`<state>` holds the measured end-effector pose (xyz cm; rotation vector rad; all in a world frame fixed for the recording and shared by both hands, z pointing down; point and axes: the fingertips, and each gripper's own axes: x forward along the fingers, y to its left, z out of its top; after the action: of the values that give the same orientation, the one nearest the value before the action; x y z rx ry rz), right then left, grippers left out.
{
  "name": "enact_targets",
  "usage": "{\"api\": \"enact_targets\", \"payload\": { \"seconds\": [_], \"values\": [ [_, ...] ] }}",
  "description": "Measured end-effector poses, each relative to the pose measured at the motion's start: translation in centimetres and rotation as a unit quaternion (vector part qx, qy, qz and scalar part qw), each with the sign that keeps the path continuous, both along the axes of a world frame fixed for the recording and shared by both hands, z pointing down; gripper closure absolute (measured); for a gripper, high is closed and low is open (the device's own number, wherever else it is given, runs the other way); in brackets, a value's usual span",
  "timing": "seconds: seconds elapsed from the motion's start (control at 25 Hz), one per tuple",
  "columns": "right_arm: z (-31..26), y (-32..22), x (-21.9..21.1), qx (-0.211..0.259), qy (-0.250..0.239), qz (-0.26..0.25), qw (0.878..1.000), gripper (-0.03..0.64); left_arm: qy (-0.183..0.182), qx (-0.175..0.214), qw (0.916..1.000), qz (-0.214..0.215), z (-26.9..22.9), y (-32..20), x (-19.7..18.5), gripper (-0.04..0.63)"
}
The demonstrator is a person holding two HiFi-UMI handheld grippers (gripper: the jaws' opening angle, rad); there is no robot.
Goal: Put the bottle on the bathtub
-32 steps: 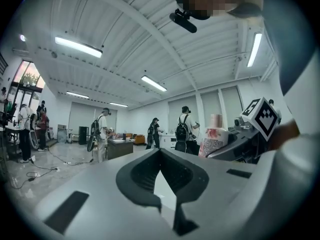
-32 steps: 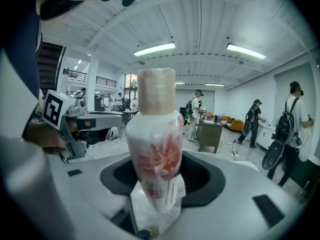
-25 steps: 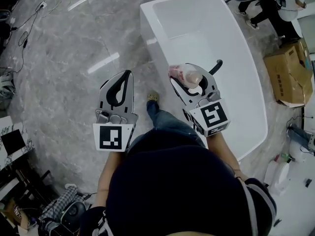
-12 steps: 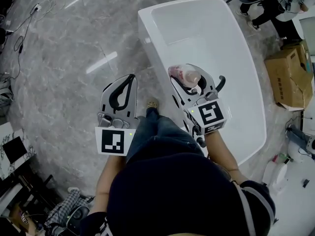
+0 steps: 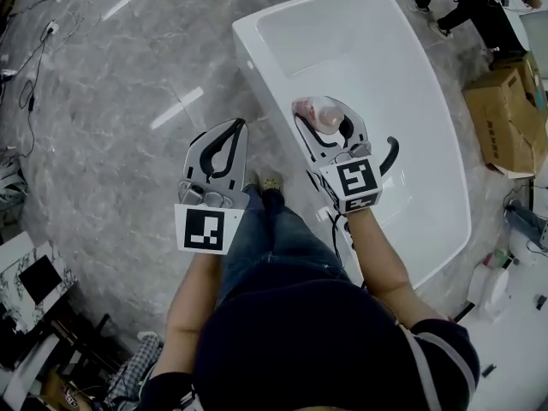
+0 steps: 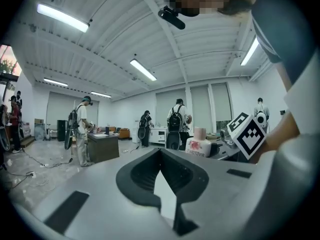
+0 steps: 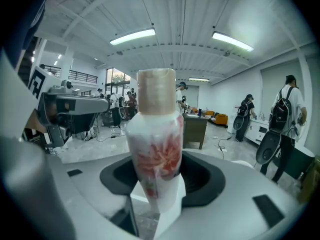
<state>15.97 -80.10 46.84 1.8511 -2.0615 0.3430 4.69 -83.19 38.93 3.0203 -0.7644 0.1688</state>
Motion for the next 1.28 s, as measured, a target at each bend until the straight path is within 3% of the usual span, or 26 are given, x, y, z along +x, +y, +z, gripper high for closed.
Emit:
{"api": "enact_targets", "payload": {
  "seconds": [0.48,1.28],
  "values": [
    [9.6,-5.7,2.3,-0.005,-0.012,0.051,0.999,0.369,-0.046,0.003,0.9972,0.058,6.7,-4.2,4.5,0.571],
    [24.9,-6.5,5.1,-0.08,-0.016,0.101,0.992,0.368,-0.077,-0.055,0.9936,0.062,16.7,-5.2,4.9,0.571]
  ]
}}
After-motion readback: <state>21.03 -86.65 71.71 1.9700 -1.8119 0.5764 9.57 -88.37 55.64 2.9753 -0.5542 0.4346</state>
